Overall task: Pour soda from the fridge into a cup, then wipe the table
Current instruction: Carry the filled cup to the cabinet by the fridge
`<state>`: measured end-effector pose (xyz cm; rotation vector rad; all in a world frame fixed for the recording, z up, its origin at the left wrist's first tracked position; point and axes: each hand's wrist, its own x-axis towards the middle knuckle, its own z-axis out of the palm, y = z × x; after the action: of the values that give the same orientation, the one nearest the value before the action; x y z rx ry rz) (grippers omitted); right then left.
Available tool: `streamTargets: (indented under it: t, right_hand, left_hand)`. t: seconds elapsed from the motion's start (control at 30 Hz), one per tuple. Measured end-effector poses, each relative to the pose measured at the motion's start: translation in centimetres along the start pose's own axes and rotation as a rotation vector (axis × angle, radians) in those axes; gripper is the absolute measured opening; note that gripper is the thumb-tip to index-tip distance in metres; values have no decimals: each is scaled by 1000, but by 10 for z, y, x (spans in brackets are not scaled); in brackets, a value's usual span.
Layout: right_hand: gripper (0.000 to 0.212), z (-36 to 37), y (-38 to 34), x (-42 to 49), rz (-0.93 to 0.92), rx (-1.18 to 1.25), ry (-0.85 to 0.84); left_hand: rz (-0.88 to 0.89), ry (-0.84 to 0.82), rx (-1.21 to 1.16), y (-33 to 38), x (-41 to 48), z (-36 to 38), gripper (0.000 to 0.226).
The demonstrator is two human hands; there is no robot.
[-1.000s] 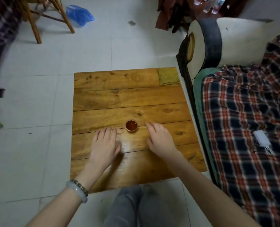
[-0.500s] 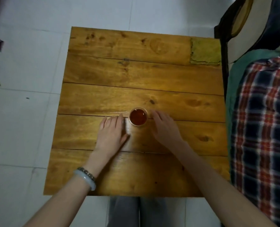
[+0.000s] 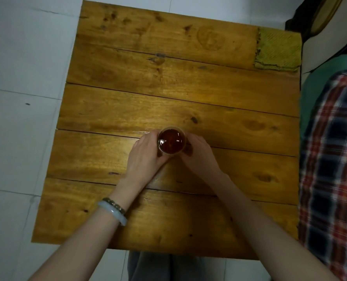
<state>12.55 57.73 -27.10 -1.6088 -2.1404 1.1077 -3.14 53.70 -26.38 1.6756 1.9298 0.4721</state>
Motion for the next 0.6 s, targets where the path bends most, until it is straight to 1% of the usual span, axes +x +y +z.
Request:
streamTargets:
  t: [0.17,0.27,0.43,0.6]
  right_hand:
    - [40,-11,-12,-3,-30,22,9]
    - [41,-25,-32,-7,-45,69,5]
    - [39,-64,-92,-24,-144,191,-15]
    - [44,-91,-158,-42,-218,131,-83]
  left_hand:
    - [-22,0,-64,6,-1,-14,64]
    - [-46,-10,-159,18,-8,-36,66]
    - [-72,31,-296,43,-30,-98,70]
    - [-96,135,-390,69,-62,-171,72]
